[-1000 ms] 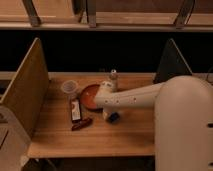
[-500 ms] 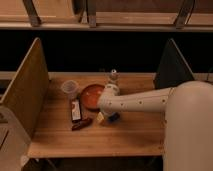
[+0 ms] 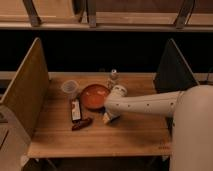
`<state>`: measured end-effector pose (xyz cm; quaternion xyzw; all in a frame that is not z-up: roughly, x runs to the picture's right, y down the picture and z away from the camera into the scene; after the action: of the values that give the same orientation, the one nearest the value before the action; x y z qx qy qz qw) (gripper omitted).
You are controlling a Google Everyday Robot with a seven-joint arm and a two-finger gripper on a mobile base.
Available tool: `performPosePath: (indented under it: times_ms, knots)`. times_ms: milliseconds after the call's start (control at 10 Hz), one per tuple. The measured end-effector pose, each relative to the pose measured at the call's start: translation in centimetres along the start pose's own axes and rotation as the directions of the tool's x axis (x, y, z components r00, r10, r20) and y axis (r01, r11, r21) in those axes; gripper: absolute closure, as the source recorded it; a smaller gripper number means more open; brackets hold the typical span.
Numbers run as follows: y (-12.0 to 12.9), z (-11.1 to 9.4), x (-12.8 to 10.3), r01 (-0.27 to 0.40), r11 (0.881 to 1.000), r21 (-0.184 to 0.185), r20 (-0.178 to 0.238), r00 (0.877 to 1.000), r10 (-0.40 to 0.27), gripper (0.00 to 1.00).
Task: Wipe the white sponge on the table
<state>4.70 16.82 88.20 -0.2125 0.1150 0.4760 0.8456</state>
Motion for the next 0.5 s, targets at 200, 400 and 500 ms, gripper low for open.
performPosePath:
  times_ms: [200, 400, 500]
  knots:
    - [0.4, -0.3, -0.3, 0.023, 1.000, 0.011, 0.001, 1.000, -0.023, 0.80]
    - [1.4, -0.5, -0.5, 0.040, 0.999, 0.002, 0.003, 0.999, -0.040, 0.97]
    - [2.4, -0.5, -0.4, 0.057, 0.998, -0.008, -0.002, 0.998, -0.057, 1.00]
